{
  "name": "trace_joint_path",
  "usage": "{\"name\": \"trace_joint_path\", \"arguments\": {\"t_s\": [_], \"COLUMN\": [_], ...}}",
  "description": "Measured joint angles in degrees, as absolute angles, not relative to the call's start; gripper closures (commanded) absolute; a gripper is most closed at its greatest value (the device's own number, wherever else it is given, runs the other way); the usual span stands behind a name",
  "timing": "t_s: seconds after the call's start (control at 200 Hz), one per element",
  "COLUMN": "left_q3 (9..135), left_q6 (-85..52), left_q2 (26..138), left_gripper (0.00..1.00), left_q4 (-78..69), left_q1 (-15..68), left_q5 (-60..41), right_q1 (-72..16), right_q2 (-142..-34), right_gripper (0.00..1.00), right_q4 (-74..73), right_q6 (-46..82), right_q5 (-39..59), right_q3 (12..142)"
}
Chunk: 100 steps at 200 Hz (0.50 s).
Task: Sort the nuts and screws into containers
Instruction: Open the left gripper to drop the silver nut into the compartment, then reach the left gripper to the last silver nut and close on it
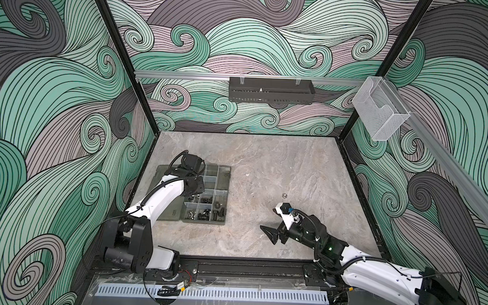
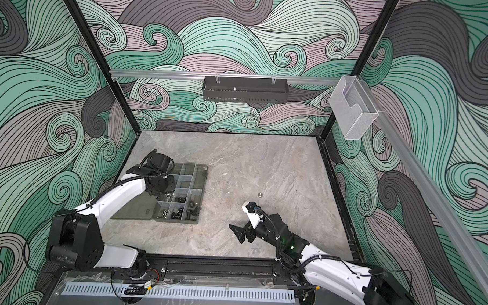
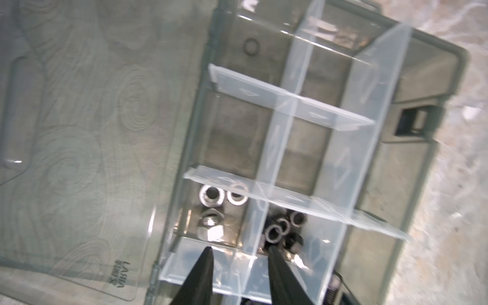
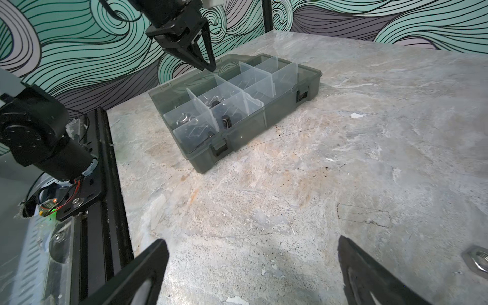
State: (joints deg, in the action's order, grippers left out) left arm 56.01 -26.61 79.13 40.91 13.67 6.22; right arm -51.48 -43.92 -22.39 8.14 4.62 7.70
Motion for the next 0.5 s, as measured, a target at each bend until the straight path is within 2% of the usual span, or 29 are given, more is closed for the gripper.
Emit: {"name": "trace_joint_path", "arguments": {"t_s": [0.305, 0.5], "left_q3": [60.9, 70.2], "left_q6": [-25.9, -25.0], "left_q2": [80.3, 88.9], "left_gripper": [0.61, 0.61], "left_q4": [41.5, 40.7], "left_q1": [21.0, 30.2], "left_q5": [5.1, 3.9], "right_q1": [-44.1, -34.7], "right_q2": [-37.6, -37.4], "right_gripper": [0.0, 0.0], "right_q4": [-17.1, -13.0], "right_q6": [11.7, 16.4], "right_q5": [2.9, 3.1], "right_q3": [7.8, 7.8]}}
